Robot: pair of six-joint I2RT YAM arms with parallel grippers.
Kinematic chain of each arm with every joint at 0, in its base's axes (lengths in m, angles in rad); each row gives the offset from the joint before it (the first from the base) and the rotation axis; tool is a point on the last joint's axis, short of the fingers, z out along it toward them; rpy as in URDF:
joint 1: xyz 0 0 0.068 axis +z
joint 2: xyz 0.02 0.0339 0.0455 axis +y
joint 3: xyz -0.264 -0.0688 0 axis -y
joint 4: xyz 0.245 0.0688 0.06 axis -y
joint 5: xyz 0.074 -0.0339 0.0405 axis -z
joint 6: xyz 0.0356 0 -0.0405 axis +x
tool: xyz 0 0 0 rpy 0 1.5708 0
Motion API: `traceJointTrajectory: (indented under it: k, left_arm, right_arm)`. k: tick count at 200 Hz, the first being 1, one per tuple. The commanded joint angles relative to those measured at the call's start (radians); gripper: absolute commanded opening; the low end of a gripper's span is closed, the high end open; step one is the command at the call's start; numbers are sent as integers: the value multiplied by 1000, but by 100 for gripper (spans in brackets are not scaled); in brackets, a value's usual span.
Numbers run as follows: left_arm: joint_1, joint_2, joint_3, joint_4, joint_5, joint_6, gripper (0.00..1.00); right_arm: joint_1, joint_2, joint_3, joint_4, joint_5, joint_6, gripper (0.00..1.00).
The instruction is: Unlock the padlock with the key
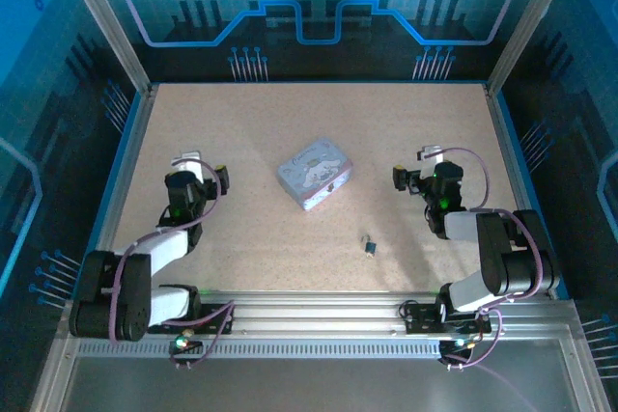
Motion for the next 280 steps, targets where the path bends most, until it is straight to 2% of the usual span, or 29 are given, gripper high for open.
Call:
traceJointTrajectory:
  k: [1,66,96,115,133,159,183,217,280]
  left_arm:
    - [11,51,10,114,64,56,99]
    - [41,60,41,55,148,46,99]
    - [57,63,54,29,230,36,99]
    - [57,73,5,164,296,-19,99]
    - [57,128,-4,262,285,-42,99]
    - [55,215,23,289,319,-27,99]
    - [54,296,-3,421,324,-28,99]
    - [51,283,41,308,283,-33,99]
    - [40,282,43,307,268,-24,99]
  right_arm:
    - [13,9,21,12,11,-16,100]
    - [13,9,22,10,13,-17,100]
    - [13,9,22,10,12,-17,100]
    - [13,9,22,10,13,-16,100]
    - [13,9,23,10,13,-16,100]
    - [13,9,22,10,13,-16,100]
    - [15,9,22,10,12,-17,100]
    - [15,9,22,10,14,-17,100]
    - [15,10,24,9,13,-17,100]
